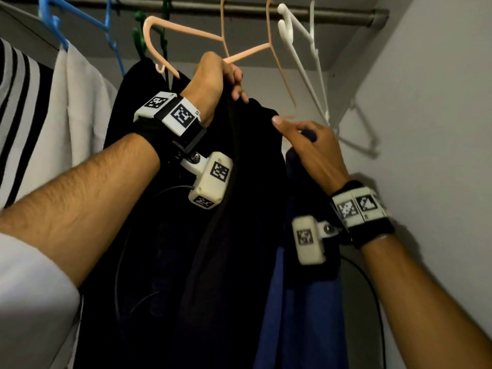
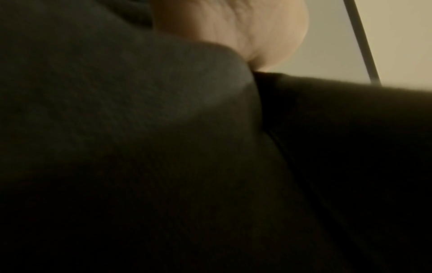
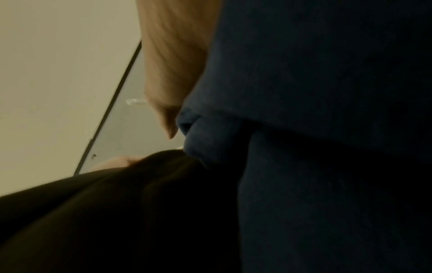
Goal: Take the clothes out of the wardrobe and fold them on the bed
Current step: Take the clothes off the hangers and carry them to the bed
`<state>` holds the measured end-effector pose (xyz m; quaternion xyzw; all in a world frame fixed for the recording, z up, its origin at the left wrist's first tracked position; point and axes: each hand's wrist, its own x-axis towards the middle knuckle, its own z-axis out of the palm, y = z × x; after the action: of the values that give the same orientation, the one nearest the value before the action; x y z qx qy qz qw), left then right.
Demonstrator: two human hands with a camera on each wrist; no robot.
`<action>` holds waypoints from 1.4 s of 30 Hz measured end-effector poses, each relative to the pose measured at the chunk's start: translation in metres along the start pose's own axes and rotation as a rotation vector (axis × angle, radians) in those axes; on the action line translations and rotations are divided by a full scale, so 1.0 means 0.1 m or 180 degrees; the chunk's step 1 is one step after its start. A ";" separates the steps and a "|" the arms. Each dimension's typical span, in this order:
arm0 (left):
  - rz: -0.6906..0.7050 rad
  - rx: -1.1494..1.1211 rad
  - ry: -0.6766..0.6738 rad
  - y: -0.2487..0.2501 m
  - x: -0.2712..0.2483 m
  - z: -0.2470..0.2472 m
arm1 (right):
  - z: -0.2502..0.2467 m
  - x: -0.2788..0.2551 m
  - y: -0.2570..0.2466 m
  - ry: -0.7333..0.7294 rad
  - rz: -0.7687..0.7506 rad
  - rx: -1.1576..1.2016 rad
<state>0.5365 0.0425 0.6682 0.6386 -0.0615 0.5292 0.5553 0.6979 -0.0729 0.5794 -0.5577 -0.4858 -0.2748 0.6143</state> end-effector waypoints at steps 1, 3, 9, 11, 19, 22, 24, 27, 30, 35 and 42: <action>-0.0013 0.0012 -0.0019 0.00 -0.01 0.00 | 0.04 0.11 -0.05 -0.0107 0.0023 -0.0129; -0.0041 0.0028 -0.0031 0.00 -0.04 0.00 | 0.12 0.26 -0.19 -0.0361 0.0218 -0.0378; -0.0144 -0.0056 -0.0024 -0.03 -0.08 0.01 | 0.34 0.31 -0.25 -0.0637 0.0432 -0.0230; -0.0215 -0.0178 -0.0044 -0.04 -0.11 0.01 | 0.38 0.21 -0.21 -0.0327 0.0123 -0.0443; -0.0075 -0.0209 0.0264 -0.05 -0.17 0.08 | 0.37 -0.10 -0.20 0.0318 -0.0266 -0.1126; -0.0104 -0.0226 0.0171 -0.04 -0.14 0.07 | 0.36 -0.19 -0.24 0.0429 -0.0361 -0.1435; -0.0065 -0.0135 0.0157 -0.04 -0.12 0.07 | 0.39 -0.25 -0.26 0.0526 -0.0367 -0.1549; 0.0004 0.0048 0.0258 -0.05 -0.08 0.06 | 0.45 -0.37 -0.25 0.0501 -0.0336 -0.1671; -0.0041 0.0149 0.0279 -0.05 -0.04 0.04 | 0.50 -0.50 -0.18 0.0482 -0.0446 -0.1686; -0.0123 -0.0209 0.0383 -0.02 -0.04 0.00 | 0.54 -0.97 0.25 -0.0103 -0.0642 -0.1355; 0.0017 -0.0115 0.0339 -0.14 -0.10 0.09 | 0.45 -1.24 0.63 -0.0220 -0.0220 -0.0696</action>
<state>0.5464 0.0356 0.6533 0.5992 -0.0430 0.5628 0.5677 0.6937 -0.0407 0.4366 -0.6135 -0.4928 -0.3278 0.5229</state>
